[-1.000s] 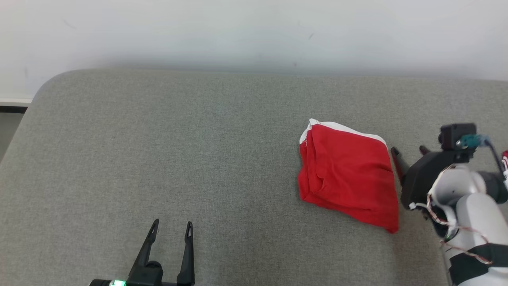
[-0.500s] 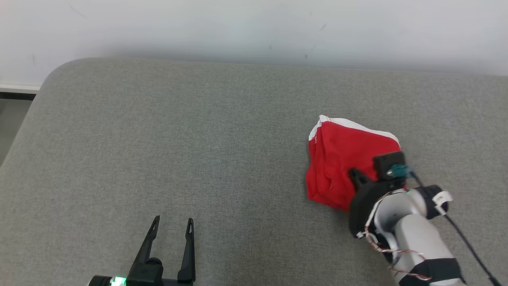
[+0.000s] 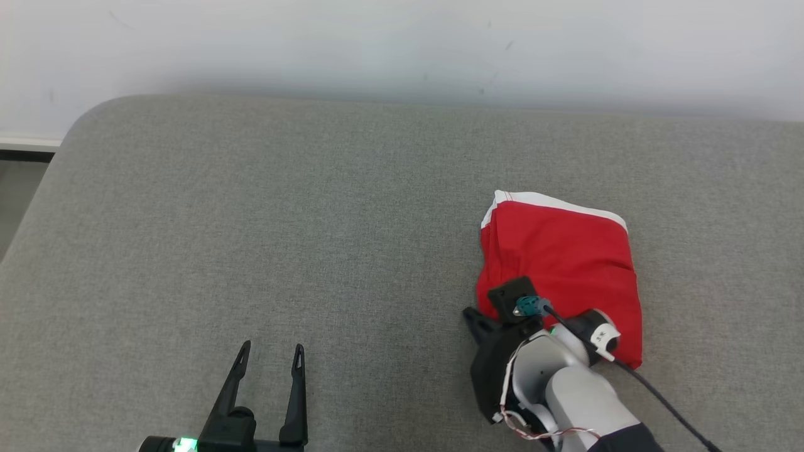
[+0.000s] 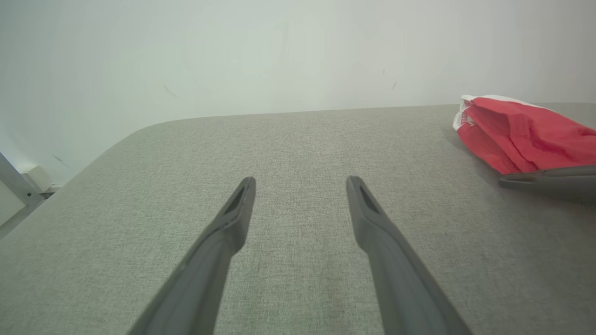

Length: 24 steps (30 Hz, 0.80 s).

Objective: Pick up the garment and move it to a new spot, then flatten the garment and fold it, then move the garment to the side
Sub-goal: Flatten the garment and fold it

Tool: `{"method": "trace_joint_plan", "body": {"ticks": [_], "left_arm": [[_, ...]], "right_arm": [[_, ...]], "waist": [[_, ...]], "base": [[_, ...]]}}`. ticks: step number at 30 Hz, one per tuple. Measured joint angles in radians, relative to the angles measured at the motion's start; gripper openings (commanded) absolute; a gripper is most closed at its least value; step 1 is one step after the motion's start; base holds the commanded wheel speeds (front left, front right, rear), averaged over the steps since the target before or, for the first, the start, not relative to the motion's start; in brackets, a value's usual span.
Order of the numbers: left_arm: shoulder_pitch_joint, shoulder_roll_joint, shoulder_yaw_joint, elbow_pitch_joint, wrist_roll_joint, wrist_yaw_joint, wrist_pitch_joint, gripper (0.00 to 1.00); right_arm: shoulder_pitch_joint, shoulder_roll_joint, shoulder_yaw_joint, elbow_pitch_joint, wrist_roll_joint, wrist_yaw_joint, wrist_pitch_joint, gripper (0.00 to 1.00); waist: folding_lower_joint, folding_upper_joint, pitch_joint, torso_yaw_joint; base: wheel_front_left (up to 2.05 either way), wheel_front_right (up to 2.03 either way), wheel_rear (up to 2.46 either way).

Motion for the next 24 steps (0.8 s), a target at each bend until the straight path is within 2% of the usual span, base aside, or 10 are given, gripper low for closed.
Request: {"method": "trace_joint_plan", "body": {"ticks": [4, 5, 6, 7, 8, 17, 24], "left_arm": [[0.003, -0.001, 0.005, 0.0, 0.002, 0.0, 0.0, 1.0], [0.005, -0.002, 0.008, 0.0, 0.002, 0.001, 0.0, 1.0], [0.007, -0.002, 0.01, -0.002, 0.003, 0.001, 0.0, 1.0], [0.01, -0.001, 0.013, -0.004, 0.003, 0.002, 0.0, 1.0], [0.014, -0.001, 0.016, -0.009, 0.004, 0.008, 0.0, 1.0], [0.062, 0.001, 0.064, -0.075, 0.005, 0.026, 0.0, 1.0], [0.092, 0.001, 0.104, -0.116, 0.004, 0.026, 0.0, 1.0]], "right_arm": [[0.018, 0.011, 0.027, -0.044, 0.092, 0.0, -0.015, 0.01], [0.025, 0.012, 0.024, -0.065, 0.115, 0.0, -0.024, 0.17], [0.035, 0.012, 0.02, -0.089, 0.124, 0.0, -0.035, 0.45], [0.048, 0.012, 0.008, -0.115, 0.134, 0.0, -0.048, 0.87], [0.063, 0.014, -0.008, -0.142, 0.146, 0.0, -0.061, 1.0], [0.282, 0.033, -0.291, -0.368, 0.142, 0.0, -0.225, 1.0], [0.394, 0.036, -0.412, -0.455, 0.113, 0.0, -0.321, 1.0]], "waist": [[0.0, 0.0, -0.011, -0.008], [0.0, 0.0, -0.014, -0.01], [0.0, 0.0, -0.018, -0.012], [-0.0001, 0.0, -0.023, -0.015], [-0.0001, 0.0, -0.027, -0.018], [-0.0001, -0.0001, -0.08, -0.049], [-0.0001, -0.0001, -0.112, -0.083]], "base": [[0.0, 0.0, 0.0], [0.0, 0.0, 0.0], [0.0, 0.0, 0.0], [0.0, 0.0, 0.0], [0.0, 0.0, 0.0], [0.0, 0.0, 0.0], [0.0, 0.0, 0.0]]}}
